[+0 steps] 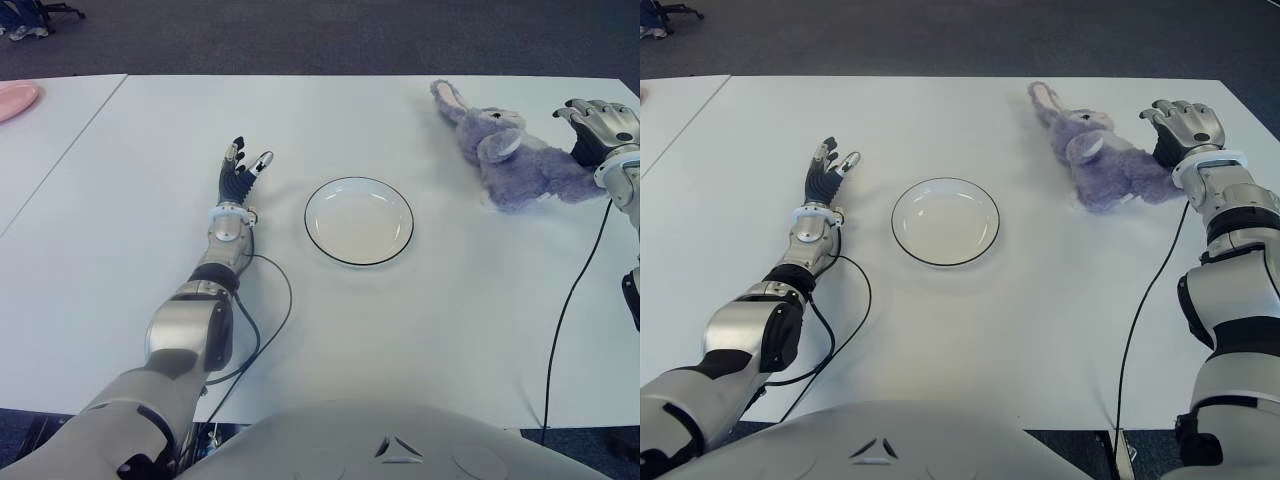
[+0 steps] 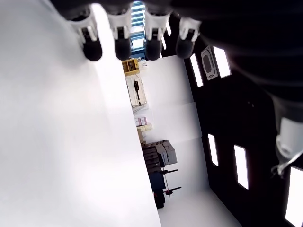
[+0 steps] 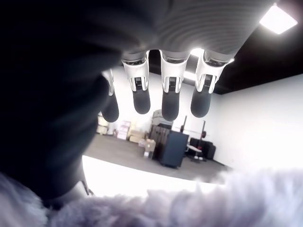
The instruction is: Put the doll into the plate.
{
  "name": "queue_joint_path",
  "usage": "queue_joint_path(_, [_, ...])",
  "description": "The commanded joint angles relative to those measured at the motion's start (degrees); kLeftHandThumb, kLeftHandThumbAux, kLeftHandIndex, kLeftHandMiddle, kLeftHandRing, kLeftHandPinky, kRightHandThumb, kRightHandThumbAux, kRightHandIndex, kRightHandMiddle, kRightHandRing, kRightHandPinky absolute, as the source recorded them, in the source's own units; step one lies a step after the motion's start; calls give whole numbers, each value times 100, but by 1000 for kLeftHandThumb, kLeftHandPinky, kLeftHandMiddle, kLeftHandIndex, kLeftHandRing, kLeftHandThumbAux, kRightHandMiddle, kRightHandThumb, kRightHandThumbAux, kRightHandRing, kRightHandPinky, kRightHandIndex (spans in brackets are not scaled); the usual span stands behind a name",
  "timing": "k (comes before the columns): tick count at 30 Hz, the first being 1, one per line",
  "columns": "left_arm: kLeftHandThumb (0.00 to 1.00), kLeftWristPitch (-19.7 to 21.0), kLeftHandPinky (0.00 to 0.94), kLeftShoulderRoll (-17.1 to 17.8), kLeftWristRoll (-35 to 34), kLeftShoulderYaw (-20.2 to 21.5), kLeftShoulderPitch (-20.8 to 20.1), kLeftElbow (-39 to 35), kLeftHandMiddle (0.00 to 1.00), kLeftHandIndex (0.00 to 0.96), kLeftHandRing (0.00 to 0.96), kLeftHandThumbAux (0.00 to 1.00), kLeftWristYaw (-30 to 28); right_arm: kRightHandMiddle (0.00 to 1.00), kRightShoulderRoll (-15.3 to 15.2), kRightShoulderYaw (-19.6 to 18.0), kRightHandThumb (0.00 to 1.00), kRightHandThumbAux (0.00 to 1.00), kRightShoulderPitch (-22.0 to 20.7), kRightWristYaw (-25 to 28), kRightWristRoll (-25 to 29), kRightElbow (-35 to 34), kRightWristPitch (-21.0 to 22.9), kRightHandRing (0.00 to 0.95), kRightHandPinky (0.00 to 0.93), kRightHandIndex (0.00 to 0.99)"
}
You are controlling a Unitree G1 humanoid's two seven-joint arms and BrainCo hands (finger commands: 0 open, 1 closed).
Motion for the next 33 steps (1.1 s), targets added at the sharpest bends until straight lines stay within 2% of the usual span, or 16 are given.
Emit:
queue_joint_path(1, [0,729,39,-325,63,-57,1081,708,67,42,53,494,-84,77,-14,147,304,783,-151,193,-162,-72,-41,85,114,125])
queue_joint_path(8, [0,727,33,-322,73,-69,1083,712,61,31,48,493,-90,64,-188,91,305,781,-231,249,-103,-300,-219,73,103,122])
queue_joint_path(23, [0,739,33,-335,88,-89,1060,720,59,19,44,491,-44,60,-385,230,322,784,-215,110,-315,-606,-400,65,97,123])
queue_joint_path(28, [0,735,32,-337,84,-90,1056,718,63,20,46,490,-49,56,-597,207,327,782,146,-140,-303,-1038,-767,63,102,118])
queue_joint_path(33, [0,719,37,-332,80,-88,1059,717,66,22,49,489,-56,54,-941,120,338,779,373,-72,-276,-1708,-1090,61,99,113])
